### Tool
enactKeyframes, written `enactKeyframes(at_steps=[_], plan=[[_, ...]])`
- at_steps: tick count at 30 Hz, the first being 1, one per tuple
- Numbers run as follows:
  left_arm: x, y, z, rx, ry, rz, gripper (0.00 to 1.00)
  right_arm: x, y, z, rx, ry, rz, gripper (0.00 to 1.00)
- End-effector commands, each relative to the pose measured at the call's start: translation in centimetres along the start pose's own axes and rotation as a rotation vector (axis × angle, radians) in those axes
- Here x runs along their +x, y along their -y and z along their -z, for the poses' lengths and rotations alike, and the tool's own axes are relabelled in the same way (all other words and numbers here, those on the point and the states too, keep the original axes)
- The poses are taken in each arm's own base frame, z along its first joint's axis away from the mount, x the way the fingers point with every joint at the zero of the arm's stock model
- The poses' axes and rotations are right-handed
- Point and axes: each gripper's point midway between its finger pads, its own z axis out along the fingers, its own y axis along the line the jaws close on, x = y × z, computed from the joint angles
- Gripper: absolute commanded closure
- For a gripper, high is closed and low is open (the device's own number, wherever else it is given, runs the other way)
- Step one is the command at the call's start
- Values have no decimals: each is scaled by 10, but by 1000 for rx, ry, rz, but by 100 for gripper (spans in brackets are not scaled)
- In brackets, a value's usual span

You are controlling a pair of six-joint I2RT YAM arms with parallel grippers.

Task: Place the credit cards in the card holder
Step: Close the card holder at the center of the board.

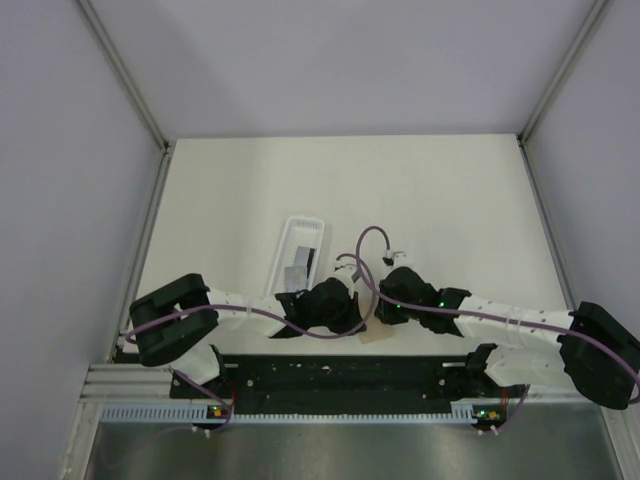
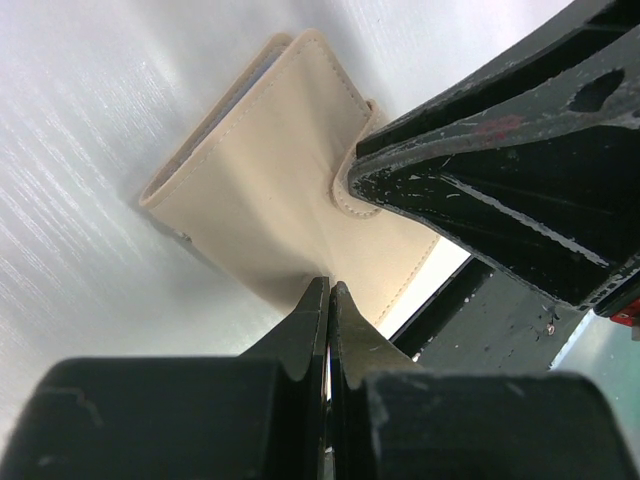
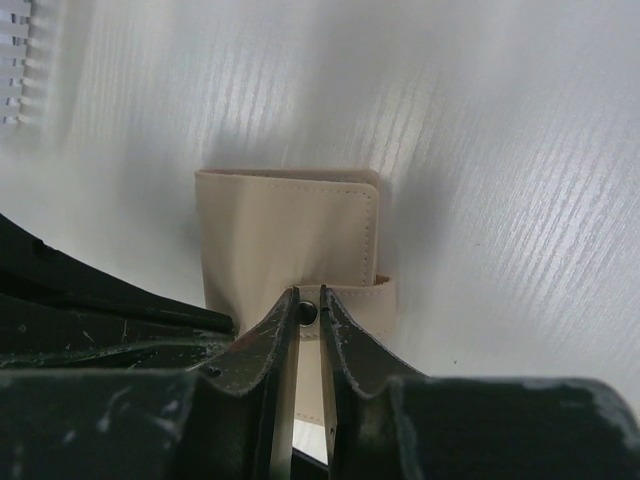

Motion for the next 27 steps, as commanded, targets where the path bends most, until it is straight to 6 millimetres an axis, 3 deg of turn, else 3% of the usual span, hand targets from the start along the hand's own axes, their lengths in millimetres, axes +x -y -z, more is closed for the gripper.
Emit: enactKeyframes(at_steps=[1, 14, 27], plan=[[-2, -2, -2, -13, 19, -1, 100, 13, 2, 6, -8, -35, 11, 87], [-2, -2, -3, -14, 16, 0, 100, 14, 3, 7, -12, -33, 9, 89], [-2, -1, -3, -13, 15, -1, 100, 6, -1, 12, -28, 4, 2, 84]])
